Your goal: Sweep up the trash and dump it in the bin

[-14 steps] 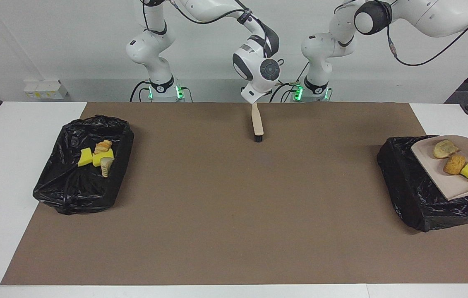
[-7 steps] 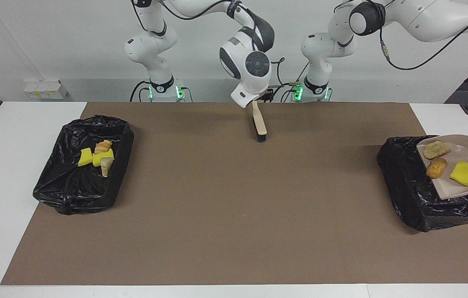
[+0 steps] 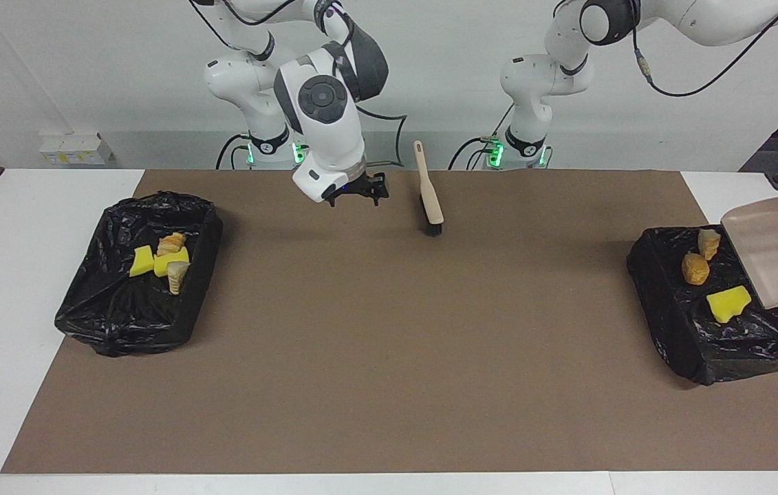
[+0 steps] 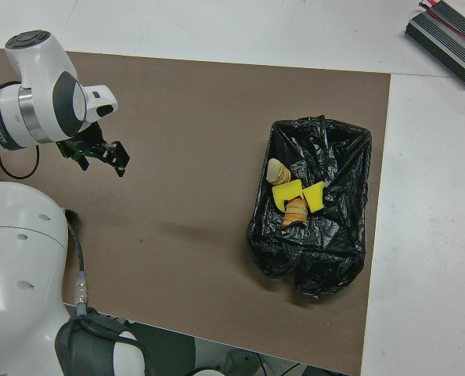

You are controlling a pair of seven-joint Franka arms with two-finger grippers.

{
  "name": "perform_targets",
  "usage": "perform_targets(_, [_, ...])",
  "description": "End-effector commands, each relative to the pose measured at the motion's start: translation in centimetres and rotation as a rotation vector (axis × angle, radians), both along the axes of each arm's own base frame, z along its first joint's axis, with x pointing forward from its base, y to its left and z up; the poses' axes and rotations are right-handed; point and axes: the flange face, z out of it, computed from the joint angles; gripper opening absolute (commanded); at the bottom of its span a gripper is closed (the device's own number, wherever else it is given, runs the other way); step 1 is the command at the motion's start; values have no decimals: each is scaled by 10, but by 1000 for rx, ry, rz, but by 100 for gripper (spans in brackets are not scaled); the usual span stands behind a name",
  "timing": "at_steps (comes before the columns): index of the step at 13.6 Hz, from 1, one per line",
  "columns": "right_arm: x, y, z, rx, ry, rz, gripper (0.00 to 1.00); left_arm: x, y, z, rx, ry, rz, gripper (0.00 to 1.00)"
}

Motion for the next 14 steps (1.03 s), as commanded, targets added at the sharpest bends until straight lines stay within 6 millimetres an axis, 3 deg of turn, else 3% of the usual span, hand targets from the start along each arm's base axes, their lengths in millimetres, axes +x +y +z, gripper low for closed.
perform_targets(1, [32, -74, 3, -9, -36, 6, 100, -7, -12, 8, 33, 14, -10, 0])
perform_targets(2, [42, -102, 6, -8, -63, 12, 100, -7, -17, 10, 28, 16, -15, 0])
perform_targets(4, [58, -160, 9, -24, -110, -2, 100, -1, -55, 17, -12, 15, -49, 0])
perform_targets(6, [72, -193, 32, -67, -167, 83, 100, 5, -87, 7, -49, 31, -78, 0])
perform_targets(8, [75, -234, 54, -92, -198, 131, 100, 2, -119, -7, -157, -24, 8, 0])
perform_targets(9, [75, -253, 65, -92, -216, 122, 100, 2, -149, -17, -198, -34, 5, 0])
perform_targets(10, [75, -267, 79, -100, -241, 104, 100, 3, -175, -23, -217, -41, -2, 0])
perform_targets(12, [73, -286, 90, -110, -261, 71, 100, 4, -204, -30, -286, -85, 61, 0])
perform_targets(14, [53, -293, 129, -107, -323, 29, 100, 4, -244, -39, -345, -117, 133, 0])
